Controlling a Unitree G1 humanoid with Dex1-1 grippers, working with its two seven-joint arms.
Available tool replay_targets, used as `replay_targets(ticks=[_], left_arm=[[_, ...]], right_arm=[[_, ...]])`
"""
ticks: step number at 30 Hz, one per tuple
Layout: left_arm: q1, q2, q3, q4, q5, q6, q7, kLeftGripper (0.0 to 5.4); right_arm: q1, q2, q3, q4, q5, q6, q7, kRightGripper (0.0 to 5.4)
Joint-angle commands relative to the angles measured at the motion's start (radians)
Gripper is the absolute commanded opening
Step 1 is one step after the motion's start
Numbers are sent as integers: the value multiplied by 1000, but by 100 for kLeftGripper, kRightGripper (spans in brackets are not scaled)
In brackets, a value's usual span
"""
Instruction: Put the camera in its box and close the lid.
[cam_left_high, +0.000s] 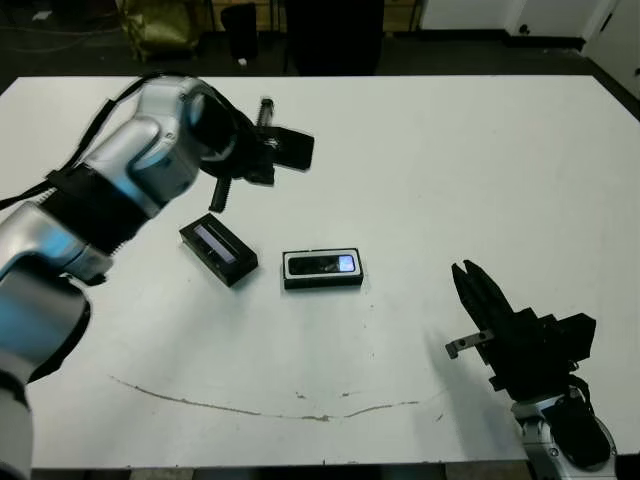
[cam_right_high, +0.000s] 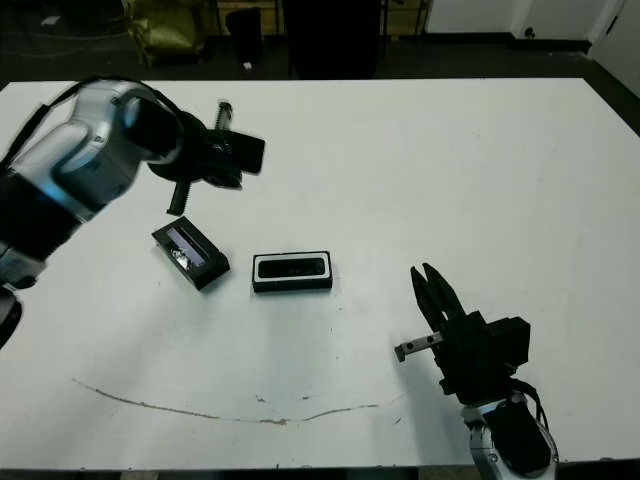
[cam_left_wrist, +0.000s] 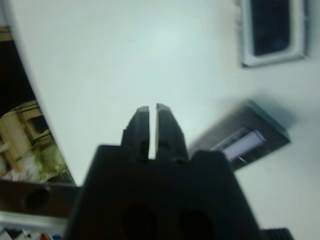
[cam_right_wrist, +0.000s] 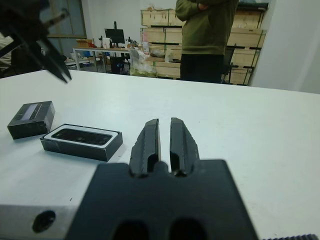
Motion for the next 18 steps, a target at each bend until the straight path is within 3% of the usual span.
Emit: replay_targets(ticks=[1,13,18], left_arm=[[-6,-26,-18,39,36,-47,-62,0],[52,-67,4,88,108,-76,-21,0],[72,-83,5,114,141,-89,2,0]], right_arm=[[12,-11,0,-11,0,34,-10,2],[29,-10,6,-16,6,30,-18,2],[35,-9,9,-40,8,63,-30,2]])
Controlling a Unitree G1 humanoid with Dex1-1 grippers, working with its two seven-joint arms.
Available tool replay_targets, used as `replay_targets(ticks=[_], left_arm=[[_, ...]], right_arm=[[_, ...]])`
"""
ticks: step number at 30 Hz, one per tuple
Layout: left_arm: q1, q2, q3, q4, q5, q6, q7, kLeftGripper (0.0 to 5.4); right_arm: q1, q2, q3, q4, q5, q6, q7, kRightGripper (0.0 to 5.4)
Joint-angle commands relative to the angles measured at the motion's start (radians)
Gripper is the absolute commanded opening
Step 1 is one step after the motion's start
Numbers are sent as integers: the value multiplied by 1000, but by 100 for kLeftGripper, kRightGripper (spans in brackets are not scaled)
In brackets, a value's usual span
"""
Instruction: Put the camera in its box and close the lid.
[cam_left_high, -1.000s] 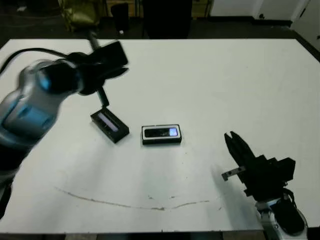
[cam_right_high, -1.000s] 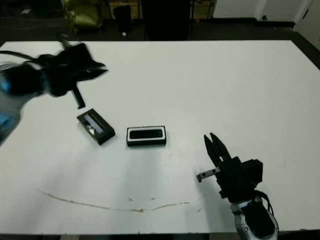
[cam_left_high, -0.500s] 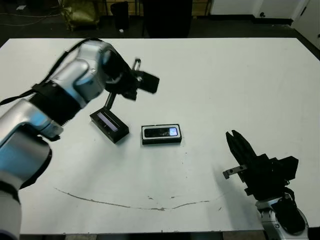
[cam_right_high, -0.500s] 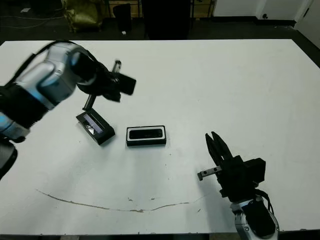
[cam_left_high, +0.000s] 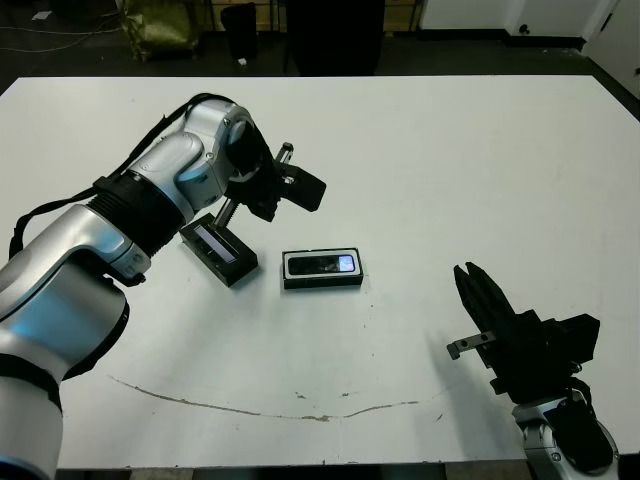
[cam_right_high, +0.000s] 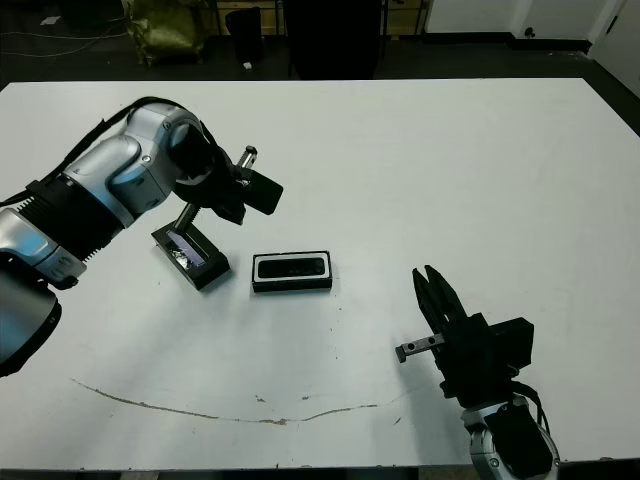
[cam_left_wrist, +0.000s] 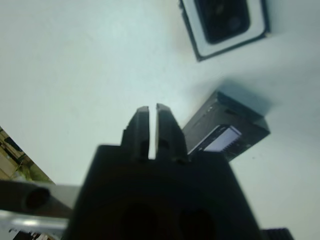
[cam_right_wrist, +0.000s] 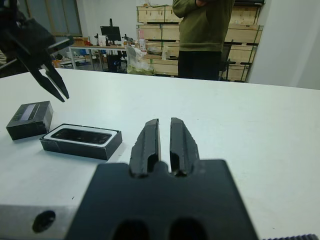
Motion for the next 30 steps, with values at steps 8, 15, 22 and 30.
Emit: replay_targets(ticks=[8,15,22,30], left_arm=[[27,-29,-6,49,65,-38,-17,0],[20,-51,4,114,66,-72,-33,0],[16,-78,-3,148,78,-82,-54,0],[26,-76,13,155,62,-104,-87,0]], right_arm=[[26,-1,6,-14,-3,35,-15,2],[30,-3,1,-2,12,16,-2,2],[30,-7,1,-7,10,27,-7,2],[38,1,5,-17,17,22,-12,2]])
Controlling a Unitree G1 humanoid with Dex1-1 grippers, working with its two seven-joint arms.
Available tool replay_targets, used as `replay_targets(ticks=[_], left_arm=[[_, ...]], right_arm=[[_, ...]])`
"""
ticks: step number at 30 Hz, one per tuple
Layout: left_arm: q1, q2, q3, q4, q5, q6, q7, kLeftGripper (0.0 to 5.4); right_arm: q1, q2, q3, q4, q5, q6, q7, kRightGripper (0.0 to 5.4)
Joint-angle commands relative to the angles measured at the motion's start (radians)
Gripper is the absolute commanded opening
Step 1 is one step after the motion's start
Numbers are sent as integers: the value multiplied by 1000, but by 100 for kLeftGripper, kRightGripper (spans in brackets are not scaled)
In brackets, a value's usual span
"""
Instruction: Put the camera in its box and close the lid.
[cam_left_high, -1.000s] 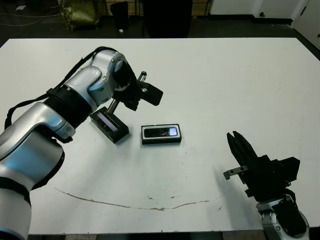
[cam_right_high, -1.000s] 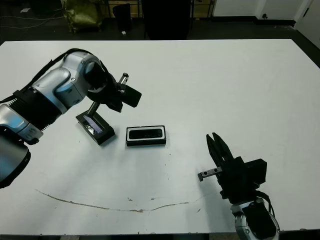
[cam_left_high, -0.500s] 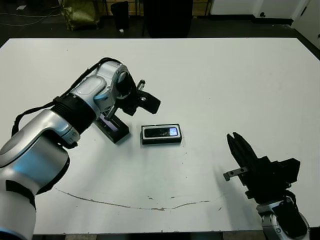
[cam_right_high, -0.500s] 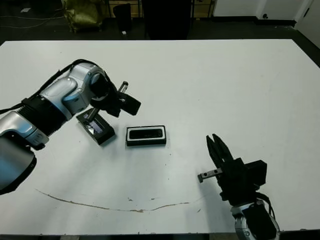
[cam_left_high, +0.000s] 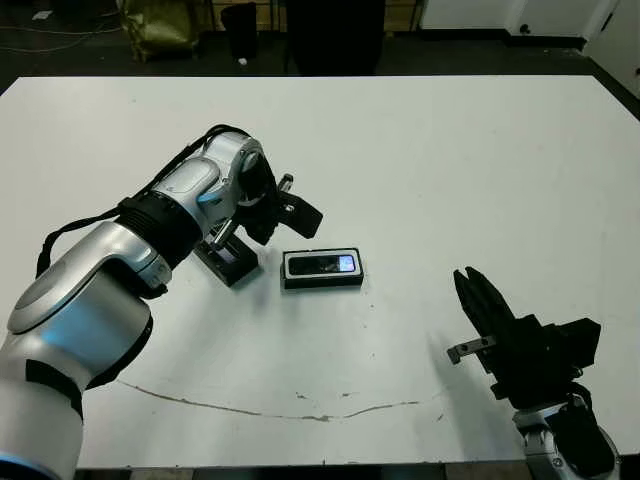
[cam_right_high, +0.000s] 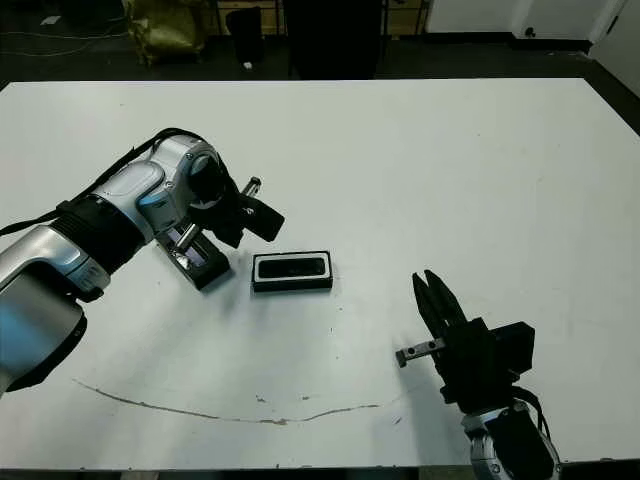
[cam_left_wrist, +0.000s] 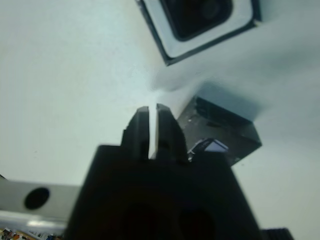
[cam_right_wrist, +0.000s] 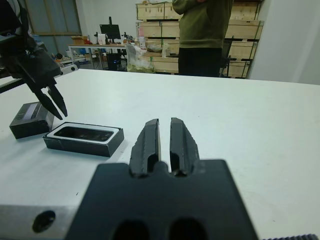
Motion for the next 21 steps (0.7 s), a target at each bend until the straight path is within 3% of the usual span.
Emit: replay_targets(ticks=[1,21], left_arm=[[14,2,13,18,-5,-1,-20,0],[57,53,-21,-54,57,-100,-41,0]], right_arm=[[11,0,2,13,9,-4,6,2],[24,-4,4,3,8,17,-6,2]])
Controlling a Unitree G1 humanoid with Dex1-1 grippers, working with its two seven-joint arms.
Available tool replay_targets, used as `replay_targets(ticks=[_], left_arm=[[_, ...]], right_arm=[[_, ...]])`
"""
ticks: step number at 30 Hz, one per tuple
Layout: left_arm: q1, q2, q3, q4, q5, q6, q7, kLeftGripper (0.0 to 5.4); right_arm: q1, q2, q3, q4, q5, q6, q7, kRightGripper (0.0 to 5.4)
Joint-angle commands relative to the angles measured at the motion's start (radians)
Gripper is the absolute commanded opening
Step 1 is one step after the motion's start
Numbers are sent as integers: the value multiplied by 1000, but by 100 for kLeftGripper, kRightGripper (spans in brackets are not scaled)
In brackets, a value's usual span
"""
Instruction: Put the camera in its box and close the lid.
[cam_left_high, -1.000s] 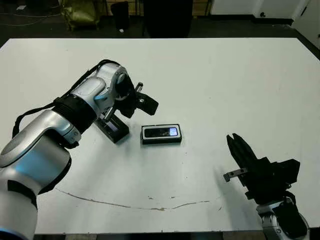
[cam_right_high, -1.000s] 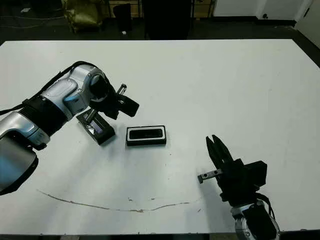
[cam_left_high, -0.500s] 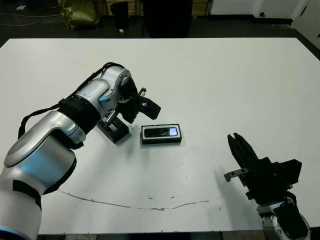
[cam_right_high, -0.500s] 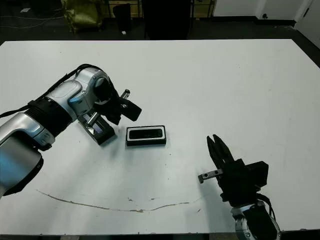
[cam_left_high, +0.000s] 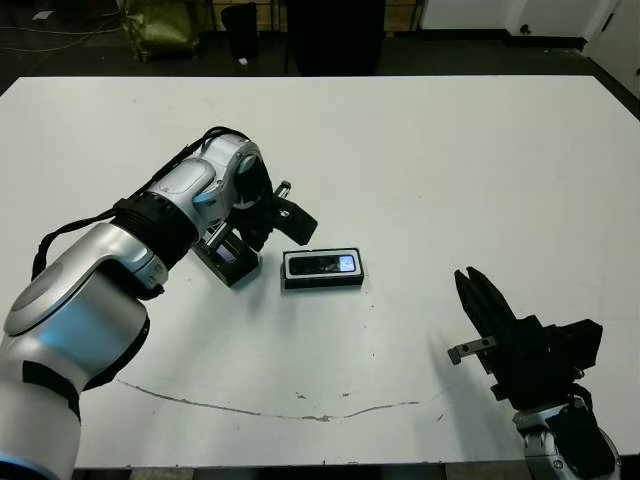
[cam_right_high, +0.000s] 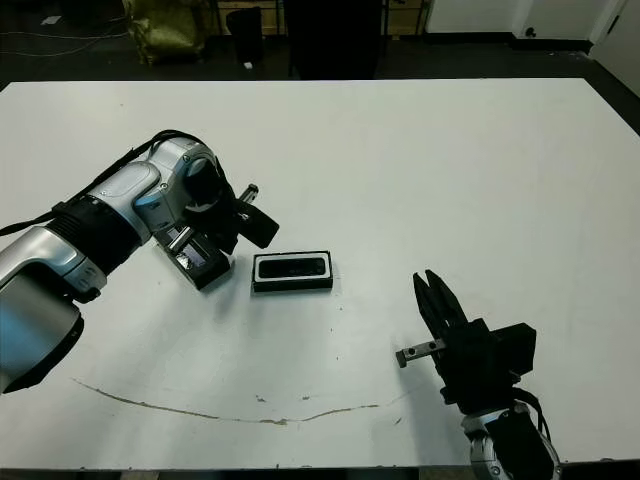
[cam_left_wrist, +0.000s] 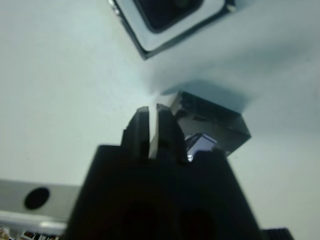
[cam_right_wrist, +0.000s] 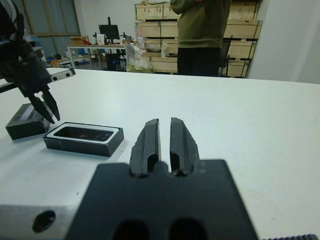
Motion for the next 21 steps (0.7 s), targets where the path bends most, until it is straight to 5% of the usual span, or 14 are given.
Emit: replay_targets(ticks=[1,21], left_arm=[[39,28,-9,-34,21,-16,-7,0],[122,86,-1,-226,25,96,-160,0]], right_arm=[[15,-3,1,9,10,13,3,2],[13,-10,-4,36,14,-17,19,2]])
